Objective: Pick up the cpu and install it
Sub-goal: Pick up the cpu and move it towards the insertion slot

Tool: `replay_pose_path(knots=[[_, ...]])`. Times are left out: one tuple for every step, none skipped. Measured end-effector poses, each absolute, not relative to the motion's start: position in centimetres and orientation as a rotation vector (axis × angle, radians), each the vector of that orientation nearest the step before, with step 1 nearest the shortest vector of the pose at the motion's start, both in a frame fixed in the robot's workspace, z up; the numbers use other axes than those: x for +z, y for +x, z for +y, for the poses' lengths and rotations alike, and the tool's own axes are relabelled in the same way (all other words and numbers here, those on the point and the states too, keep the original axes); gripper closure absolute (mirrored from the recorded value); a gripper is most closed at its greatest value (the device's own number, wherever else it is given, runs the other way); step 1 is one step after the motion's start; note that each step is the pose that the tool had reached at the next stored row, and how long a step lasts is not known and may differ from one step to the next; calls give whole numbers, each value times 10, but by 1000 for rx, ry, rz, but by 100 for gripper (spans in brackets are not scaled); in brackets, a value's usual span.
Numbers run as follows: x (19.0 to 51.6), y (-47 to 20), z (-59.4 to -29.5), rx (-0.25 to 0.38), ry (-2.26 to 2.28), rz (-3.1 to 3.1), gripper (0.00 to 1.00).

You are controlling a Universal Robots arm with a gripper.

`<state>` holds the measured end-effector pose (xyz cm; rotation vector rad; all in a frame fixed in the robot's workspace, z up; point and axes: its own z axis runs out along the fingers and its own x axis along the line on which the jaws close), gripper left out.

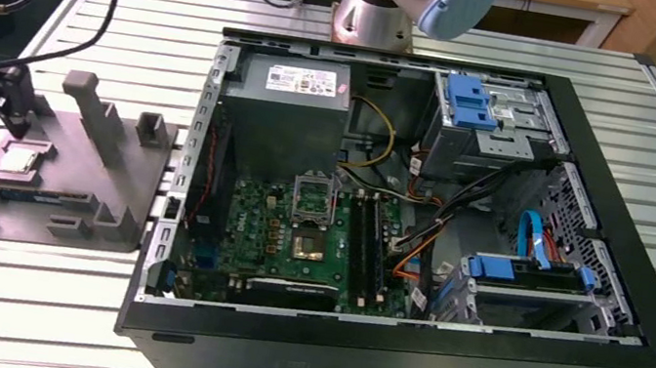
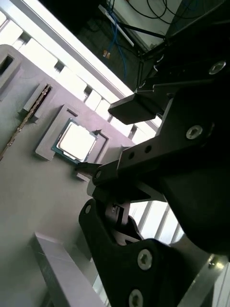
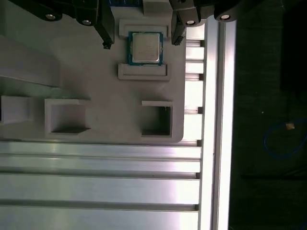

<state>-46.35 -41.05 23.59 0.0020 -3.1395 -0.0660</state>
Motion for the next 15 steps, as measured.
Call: replay_pose_path(knots=[[234, -463, -411, -66, -9, -3140, 41], [233, -463, -411, -66, -19, -3140, 41], [233, -463, -411, -66, -27, -3139, 41], [233, -463, -411, -66, -29, -3139, 41], [232, -463, -411, -66, -31, -3140, 41], [231, -463, -411, -66, -31, -3140, 41], [230, -463, -411, -66, -31, -3140, 41], [230, -463, -411, -66, -31, -3140, 41], [229, -463, -411, -66, -31, -3140, 41], [228, -463, -411, -66, -31, -3140, 41], [226, -464, -411, -66, -31, -3140, 41], [224, -464, -411, -66, -32, -3140, 41], [222, -464, -411, -66, -32, -3140, 41], [221, -463, -411, -66, -31, -3140, 41], [219, -463, -411, -66, -31, -3140, 41]])
